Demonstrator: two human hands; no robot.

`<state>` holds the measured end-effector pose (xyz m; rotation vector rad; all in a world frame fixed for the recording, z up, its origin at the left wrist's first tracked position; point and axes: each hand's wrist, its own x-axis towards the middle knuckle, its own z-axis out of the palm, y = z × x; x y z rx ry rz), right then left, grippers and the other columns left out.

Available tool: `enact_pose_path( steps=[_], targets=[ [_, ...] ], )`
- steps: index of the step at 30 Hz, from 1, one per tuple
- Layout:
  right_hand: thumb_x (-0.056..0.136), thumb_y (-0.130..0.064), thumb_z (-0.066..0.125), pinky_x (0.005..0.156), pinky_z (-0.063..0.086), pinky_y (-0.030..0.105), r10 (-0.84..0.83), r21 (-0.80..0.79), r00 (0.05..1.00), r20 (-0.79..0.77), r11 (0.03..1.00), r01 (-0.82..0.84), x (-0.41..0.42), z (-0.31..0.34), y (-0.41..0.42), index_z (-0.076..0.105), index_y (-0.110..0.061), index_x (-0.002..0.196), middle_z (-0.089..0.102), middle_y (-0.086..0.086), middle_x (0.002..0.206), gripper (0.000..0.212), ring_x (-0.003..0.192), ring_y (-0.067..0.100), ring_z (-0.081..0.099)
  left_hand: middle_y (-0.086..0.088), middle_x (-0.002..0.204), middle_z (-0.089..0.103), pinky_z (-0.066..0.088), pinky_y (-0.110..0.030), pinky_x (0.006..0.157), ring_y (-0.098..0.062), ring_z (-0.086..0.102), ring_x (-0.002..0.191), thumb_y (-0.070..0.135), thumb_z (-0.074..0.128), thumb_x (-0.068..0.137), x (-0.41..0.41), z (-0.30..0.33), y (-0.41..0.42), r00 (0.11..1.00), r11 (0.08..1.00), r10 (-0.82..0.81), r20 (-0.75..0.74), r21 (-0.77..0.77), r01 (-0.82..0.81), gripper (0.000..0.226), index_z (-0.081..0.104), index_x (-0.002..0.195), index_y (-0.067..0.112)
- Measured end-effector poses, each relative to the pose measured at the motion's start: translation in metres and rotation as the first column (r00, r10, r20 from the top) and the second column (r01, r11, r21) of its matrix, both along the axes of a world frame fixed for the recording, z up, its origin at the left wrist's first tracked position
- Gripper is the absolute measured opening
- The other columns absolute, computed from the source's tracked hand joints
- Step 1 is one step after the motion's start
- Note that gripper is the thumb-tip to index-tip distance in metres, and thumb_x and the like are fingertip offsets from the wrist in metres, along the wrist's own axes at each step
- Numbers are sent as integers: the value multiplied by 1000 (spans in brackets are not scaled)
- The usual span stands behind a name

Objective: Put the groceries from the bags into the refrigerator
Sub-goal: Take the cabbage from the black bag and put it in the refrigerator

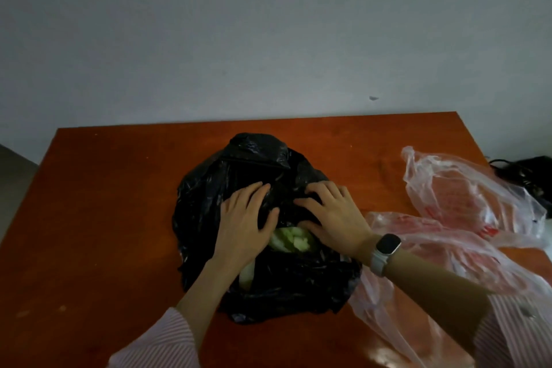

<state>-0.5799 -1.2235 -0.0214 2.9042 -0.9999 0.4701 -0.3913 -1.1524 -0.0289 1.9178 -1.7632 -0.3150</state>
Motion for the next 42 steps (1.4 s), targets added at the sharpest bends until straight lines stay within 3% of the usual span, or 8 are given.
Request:
enact_pose_path(
  steps=[8,15,21,23,27,31,37,42],
  targets=[
    [93,-17,47,69,48,37,-255,456,866,430,889,36,-12,12,-19,56,-7,88,64,10,96,14,87,23,58,2,104,63,53,-26,65,-6,62,80,47,51,87,-15,6,6,970,998,-44,-240,24,51,46,55,126,23],
    [97,-23,37,66,39,22,-434,707,720,542,698,-111,-22,34,-34,44,-28,98,51,-9,86,8,72,-1,49,5,59,62,45,-22,54,-8,51,48,11,62,86,-29,61,-42,556,976,140,-819,210,64,11,67,80,19],
    [69,-81,33,84,36,32,-149,406,989,-4,903,138,-36,27,-4,-11,-20,144,40,2,107,107,96,20,41,-10,109,60,56,-21,66,-19,63,92,6,56,90,-45,74,-93,274,950,307,-911,308,-39,21,61,111,4],
    [77,-70,40,83,40,36,-191,305,981,-40,933,194,-34,12,-1,-10,-13,144,42,9,108,101,96,26,43,-11,123,55,56,-27,78,-22,59,107,7,55,91,-56,76,-103,334,962,243,-911,271,39,32,55,123,4],
    [93,-20,48,80,43,38,-197,611,934,297,791,-27,-43,3,-14,1,-18,144,41,15,117,69,94,26,44,0,136,51,43,-29,102,-12,46,126,16,56,91,-63,69,-110,700,966,-3,-714,180,188,40,51,131,15],
    [93,-14,34,73,47,41,-123,492,913,388,866,-93,-57,-4,-28,9,-32,146,43,13,116,61,87,30,49,3,145,40,20,-41,115,-11,26,139,29,51,94,-41,44,-115,886,935,-96,-454,264,236,43,44,136,24],
    [74,3,36,67,54,36,3,152,995,95,988,-18,-54,-31,-51,32,-10,138,36,9,123,65,88,24,37,3,140,46,3,-40,117,-15,37,133,36,45,96,-5,9,-110,963,914,-172,-207,330,235,42,45,135,20],
    [54,16,65,59,54,32,-6,169,999,32,986,0,-50,-48,-73,41,-4,132,41,8,118,84,85,22,34,0,95,67,33,-41,100,-20,57,95,37,52,90,18,-15,-125,985,956,-171,-10,242,169,28,71,98,17]
  ],
)
